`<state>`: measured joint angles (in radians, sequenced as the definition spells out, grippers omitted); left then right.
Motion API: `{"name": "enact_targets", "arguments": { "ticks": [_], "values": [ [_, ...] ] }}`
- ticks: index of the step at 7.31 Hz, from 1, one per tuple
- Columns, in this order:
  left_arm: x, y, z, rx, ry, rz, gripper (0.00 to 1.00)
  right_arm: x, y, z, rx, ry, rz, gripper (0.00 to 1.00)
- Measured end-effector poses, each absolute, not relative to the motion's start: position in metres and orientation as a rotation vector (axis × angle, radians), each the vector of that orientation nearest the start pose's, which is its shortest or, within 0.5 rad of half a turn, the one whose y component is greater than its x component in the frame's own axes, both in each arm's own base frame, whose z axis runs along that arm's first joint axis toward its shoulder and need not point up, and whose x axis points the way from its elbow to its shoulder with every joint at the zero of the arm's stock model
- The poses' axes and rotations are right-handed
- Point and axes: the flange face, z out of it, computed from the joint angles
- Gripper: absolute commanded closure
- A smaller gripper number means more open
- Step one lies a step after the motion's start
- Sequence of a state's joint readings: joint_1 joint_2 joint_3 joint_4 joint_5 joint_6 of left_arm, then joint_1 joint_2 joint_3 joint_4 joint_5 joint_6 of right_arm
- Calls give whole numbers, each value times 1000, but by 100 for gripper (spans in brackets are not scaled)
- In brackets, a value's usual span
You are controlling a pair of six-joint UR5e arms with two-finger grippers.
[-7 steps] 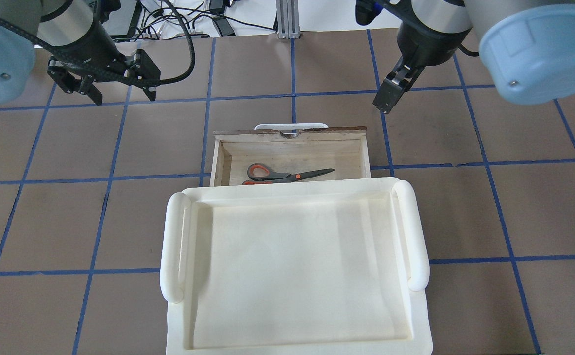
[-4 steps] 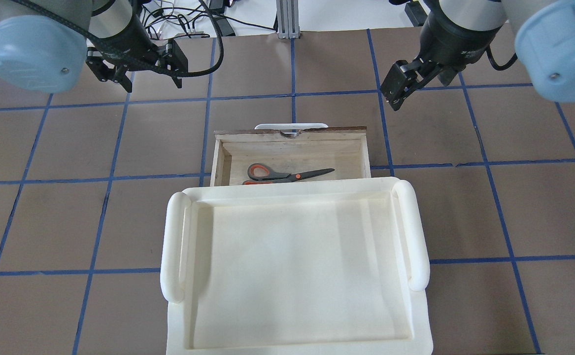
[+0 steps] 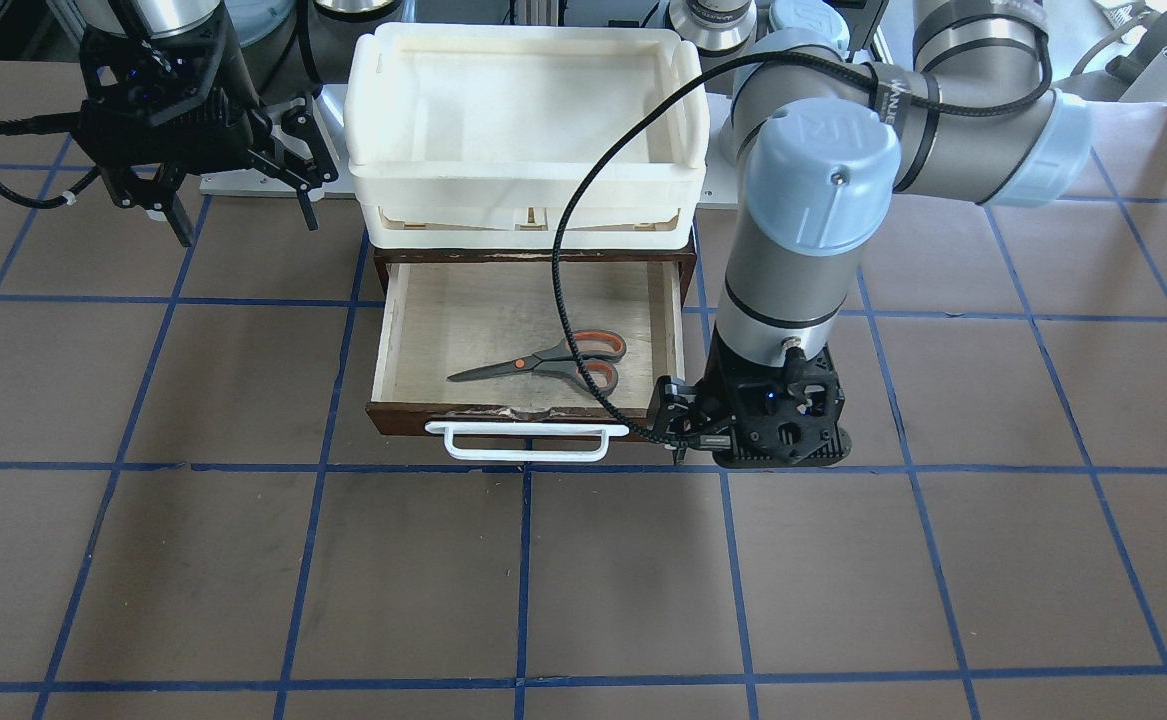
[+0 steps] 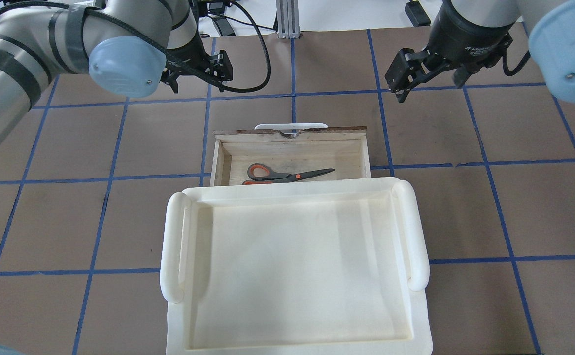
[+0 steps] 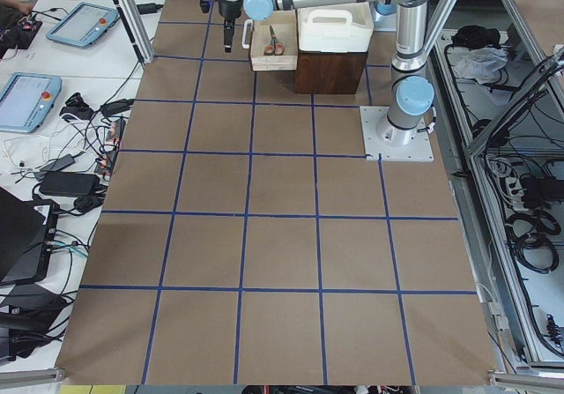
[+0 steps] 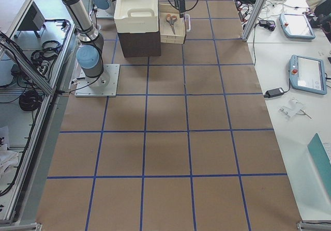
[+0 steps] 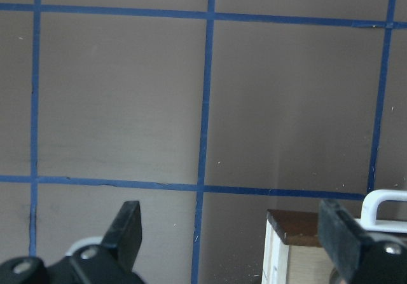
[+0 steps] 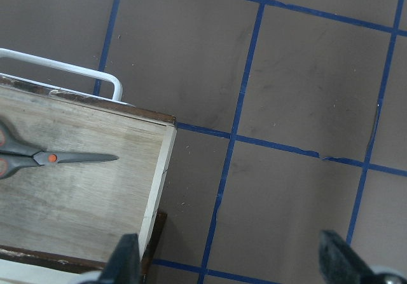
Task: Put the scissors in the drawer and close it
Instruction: 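Move the left gripper over the drawer's white handle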
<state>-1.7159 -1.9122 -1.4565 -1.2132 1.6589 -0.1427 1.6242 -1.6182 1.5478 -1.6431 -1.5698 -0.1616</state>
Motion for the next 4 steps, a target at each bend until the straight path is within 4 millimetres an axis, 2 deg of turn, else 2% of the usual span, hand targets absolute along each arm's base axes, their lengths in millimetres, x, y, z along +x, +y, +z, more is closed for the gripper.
{"name": "enact_targets", "arguments": {
  "ticks": [2, 4],
  "values": [
    [-244, -625, 362, -12, 3067, -189, 0, 159, -476, 531, -309, 3126, -228, 0],
    [-268, -634, 334, -94, 3091, -179, 0, 159, -476, 531, -276, 3127, -233, 0]
  ]
}}
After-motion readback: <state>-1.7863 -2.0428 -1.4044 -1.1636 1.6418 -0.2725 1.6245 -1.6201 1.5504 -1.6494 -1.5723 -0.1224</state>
